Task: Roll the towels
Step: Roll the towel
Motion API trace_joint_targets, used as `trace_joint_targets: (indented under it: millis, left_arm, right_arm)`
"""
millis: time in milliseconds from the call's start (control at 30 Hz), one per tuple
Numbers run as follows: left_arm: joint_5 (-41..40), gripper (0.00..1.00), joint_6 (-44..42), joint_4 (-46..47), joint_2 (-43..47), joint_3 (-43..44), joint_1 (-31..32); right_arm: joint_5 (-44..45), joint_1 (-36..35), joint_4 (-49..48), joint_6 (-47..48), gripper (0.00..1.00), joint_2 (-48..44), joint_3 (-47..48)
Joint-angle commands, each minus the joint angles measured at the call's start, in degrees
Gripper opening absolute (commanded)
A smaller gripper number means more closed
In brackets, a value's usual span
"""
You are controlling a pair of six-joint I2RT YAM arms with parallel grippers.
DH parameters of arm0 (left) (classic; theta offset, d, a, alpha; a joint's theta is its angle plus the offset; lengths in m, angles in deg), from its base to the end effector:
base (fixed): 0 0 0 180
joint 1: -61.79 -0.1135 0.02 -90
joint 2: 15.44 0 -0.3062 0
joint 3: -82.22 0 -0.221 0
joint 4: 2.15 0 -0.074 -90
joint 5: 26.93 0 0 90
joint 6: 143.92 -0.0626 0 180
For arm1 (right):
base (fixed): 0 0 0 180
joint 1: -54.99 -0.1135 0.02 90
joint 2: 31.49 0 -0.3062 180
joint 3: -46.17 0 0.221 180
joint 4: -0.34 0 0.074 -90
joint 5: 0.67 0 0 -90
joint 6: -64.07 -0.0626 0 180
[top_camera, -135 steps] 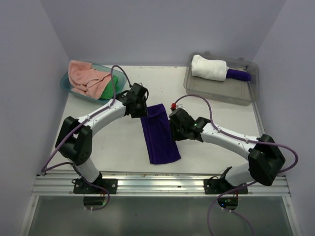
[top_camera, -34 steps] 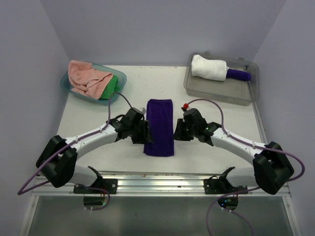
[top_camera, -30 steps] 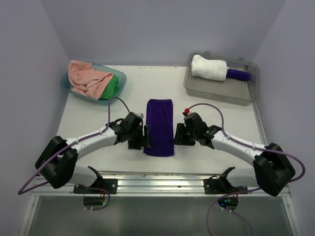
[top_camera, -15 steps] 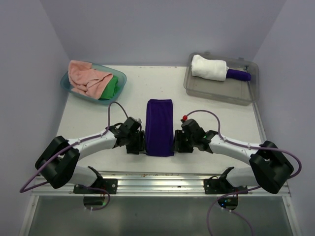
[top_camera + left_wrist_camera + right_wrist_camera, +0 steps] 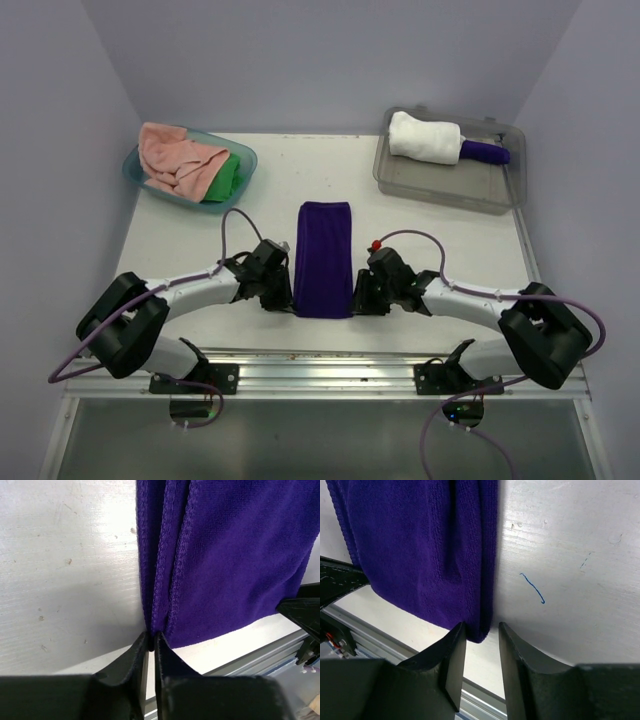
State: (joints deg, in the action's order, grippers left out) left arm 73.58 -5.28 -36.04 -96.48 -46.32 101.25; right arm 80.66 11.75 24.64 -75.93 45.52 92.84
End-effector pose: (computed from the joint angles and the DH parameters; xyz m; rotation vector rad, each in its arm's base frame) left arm 0.1665 -0.1518 0.1856 -0.1671 2.8572 -0.6582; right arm 0.1542 0.1580 0.1894 0.0948 2.7200 0.7720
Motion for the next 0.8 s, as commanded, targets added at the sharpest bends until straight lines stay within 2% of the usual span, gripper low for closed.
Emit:
trace_joint_targets:
  millis: [0,33,100,167,267,533,767]
  left_arm:
    - [0.4,0.1,0.5,1.4,-0.4,-1.2,0.3]
    - [0.6,0.09,0.7,1.5,-0.3,-1.2,0.3]
    - [0.7,0.01,1.1,1.1,-0.1,-1.3,0.3]
    - [1.2,0.0,1.6,1.1,0.3,-1.3,0.3]
    - [1.5,0.0,2.4,0.8,2.5,-1.1,0.3]
    - [-0.9,0.0,4.6,-2.5,5.9,2.2,0.2]
    - [-5.1,0.0,7.1,-4.3,6.2,5.9,0.2]
  right_arm:
    - [-0.7,-0.5,-1.6,-1.8,0.35,0.2,-0.6]
    - [-0.9,-0.5,-1.7,-1.9,0.31,0.1,-0.8]
    - [-1.4,-0.6,-1.8,-2.6,0.18,-0.4,-0.9]
    - [-1.4,-0.7,-1.3,-2.8,0.06,-1.6,-0.9]
    - [0.1,-0.7,0.3,-2.4,0.0,-4.0,-0.2]
    - [4.5,-0.7,8.1,1.1,0.0,-5.0,6.2]
    - [8.5,-0.5,10.6,3.6,0.0,-3.4,11.1]
